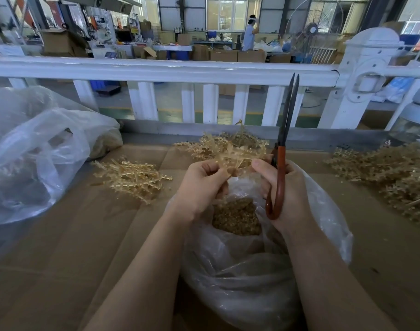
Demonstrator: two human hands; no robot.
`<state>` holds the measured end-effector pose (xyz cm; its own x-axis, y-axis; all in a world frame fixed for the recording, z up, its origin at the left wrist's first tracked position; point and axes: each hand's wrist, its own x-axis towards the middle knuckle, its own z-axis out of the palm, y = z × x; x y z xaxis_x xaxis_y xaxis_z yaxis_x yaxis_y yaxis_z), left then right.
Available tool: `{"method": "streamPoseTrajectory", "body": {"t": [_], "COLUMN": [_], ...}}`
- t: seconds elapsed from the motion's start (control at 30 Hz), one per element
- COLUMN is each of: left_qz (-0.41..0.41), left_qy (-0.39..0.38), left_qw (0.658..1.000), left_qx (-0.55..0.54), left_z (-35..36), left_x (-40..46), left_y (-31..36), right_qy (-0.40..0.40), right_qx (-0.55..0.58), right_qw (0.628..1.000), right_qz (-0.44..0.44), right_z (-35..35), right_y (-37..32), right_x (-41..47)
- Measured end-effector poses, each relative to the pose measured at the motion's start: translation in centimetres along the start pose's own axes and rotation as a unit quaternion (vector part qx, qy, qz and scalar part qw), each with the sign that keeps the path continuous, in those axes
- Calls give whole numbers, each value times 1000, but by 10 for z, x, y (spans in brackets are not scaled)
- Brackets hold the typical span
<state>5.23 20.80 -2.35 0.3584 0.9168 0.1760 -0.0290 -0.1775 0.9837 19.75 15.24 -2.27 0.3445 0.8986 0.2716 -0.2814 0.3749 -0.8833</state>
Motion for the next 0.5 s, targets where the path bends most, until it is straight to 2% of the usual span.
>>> {"method": "streamPoseTrajectory", "body": {"t": [0.07, 0.23, 0.5], "left_qz": [-10, -32, -55], "left_qy": [29, 73, 169], "left_qw": [1000, 997, 982], "left_qx": [4, 15, 60], "left_z": [-2, -6, -10], "left_x": [1, 3, 7], "left_y": [-1, -2, -7], "right_qy": [0, 16, -59], "right_qx": [-7, 69, 87], "right_qw": [1000, 997, 994], "right_qz": [-4, 19, 38], "right_z": [1, -2, -11], "right_y": [2, 0, 4], "right_x": [1, 4, 7]}}
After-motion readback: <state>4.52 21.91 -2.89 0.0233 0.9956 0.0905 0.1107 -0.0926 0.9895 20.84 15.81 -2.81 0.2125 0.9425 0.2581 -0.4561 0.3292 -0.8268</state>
